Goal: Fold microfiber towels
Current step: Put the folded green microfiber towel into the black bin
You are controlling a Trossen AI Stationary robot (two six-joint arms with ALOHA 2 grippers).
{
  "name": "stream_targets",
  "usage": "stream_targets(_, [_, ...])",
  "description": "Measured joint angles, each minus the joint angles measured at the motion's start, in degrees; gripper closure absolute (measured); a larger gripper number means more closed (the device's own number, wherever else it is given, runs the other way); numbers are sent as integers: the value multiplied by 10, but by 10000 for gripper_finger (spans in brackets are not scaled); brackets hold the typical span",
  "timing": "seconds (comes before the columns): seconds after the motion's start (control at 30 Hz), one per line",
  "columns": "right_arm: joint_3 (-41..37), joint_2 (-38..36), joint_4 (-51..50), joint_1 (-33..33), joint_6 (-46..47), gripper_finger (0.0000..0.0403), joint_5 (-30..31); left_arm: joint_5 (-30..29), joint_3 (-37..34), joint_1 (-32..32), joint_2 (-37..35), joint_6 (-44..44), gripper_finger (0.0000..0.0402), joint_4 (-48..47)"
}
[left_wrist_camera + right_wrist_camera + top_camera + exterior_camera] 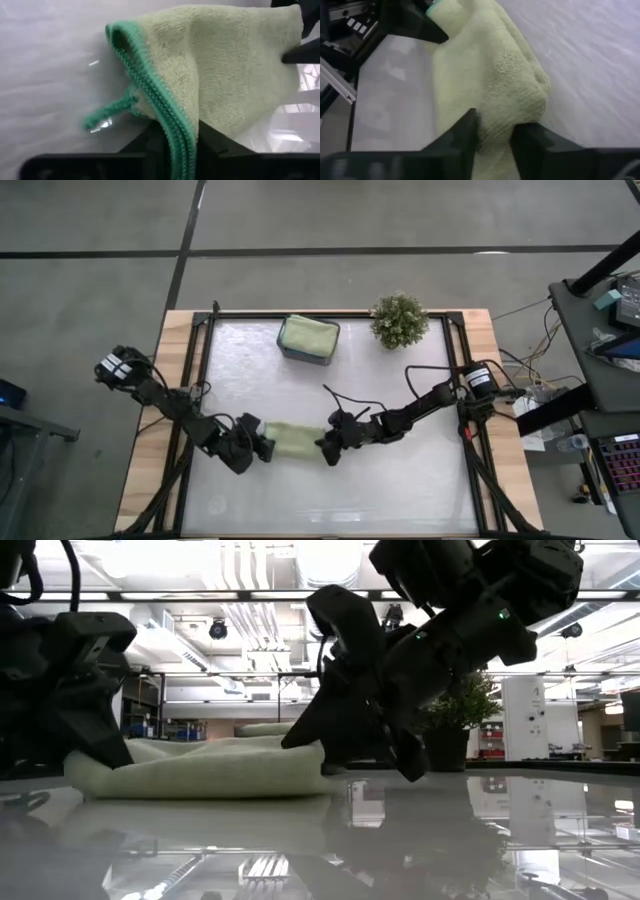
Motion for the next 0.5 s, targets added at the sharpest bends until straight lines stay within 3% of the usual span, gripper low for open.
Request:
stream_targets(0.1, [0,0,11,0,-21,334,1,-6,1,2,-12,35,387,1])
stream_targets(0.23, [0,-3,18,0,-54,385,6,-12,2,7,-26,65,383,0])
stream_targets(0.5, [0,-13,11,-4,-48,392,14,-14,2,20,-82,106,381,-21])
